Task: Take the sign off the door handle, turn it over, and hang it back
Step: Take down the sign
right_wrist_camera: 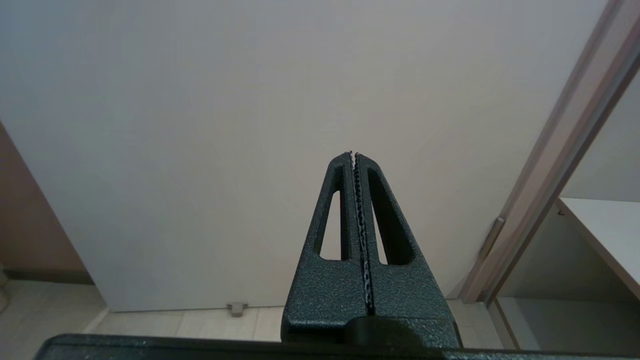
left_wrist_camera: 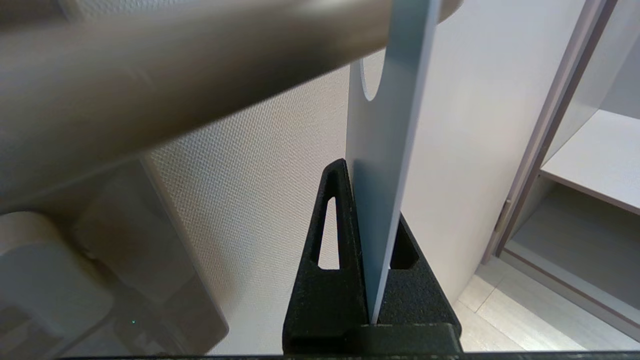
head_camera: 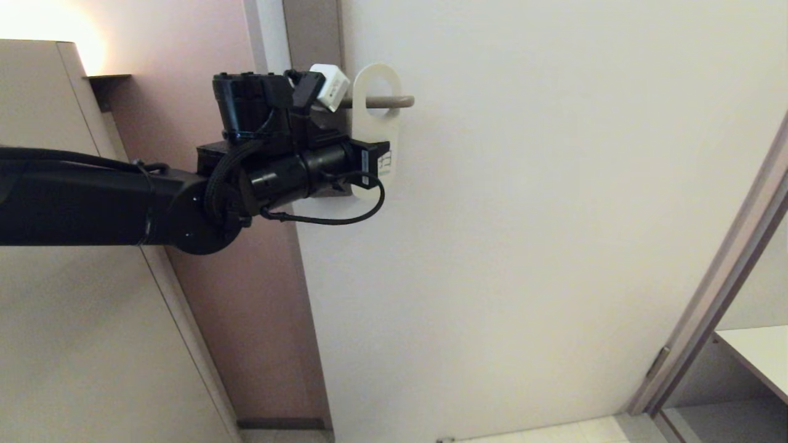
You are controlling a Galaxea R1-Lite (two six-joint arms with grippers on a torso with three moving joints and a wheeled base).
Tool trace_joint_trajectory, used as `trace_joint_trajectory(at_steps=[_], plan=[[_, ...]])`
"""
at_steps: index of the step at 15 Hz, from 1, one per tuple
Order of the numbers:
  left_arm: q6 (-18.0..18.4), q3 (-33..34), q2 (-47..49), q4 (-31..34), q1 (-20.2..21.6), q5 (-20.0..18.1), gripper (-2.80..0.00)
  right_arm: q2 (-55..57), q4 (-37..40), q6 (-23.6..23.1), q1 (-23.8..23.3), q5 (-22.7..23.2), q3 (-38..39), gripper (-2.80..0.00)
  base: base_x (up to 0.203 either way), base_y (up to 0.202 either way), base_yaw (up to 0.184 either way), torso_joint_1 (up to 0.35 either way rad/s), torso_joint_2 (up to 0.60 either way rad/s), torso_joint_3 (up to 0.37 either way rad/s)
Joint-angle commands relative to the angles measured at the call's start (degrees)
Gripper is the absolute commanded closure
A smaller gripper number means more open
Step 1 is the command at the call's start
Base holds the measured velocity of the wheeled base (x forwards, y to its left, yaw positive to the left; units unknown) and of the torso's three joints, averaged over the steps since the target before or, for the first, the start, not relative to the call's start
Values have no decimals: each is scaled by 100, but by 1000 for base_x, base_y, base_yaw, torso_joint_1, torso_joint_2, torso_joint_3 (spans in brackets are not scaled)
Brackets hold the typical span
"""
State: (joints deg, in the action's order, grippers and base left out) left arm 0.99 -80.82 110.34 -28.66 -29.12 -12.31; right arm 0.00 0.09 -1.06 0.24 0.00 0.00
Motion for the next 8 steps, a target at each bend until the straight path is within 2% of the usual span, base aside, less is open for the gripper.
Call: trace_joint_trajectory(at_steps=[1, 8], plan=[[7, -63, 171, -21, -30, -8, 0, 0, 0, 1, 2, 0, 0, 0, 0, 0, 0, 0, 0, 0], [7, -228, 458, -34, -41, -8, 0, 0, 0, -8, 2, 0, 0, 0, 0, 0, 0, 0, 0, 0]])
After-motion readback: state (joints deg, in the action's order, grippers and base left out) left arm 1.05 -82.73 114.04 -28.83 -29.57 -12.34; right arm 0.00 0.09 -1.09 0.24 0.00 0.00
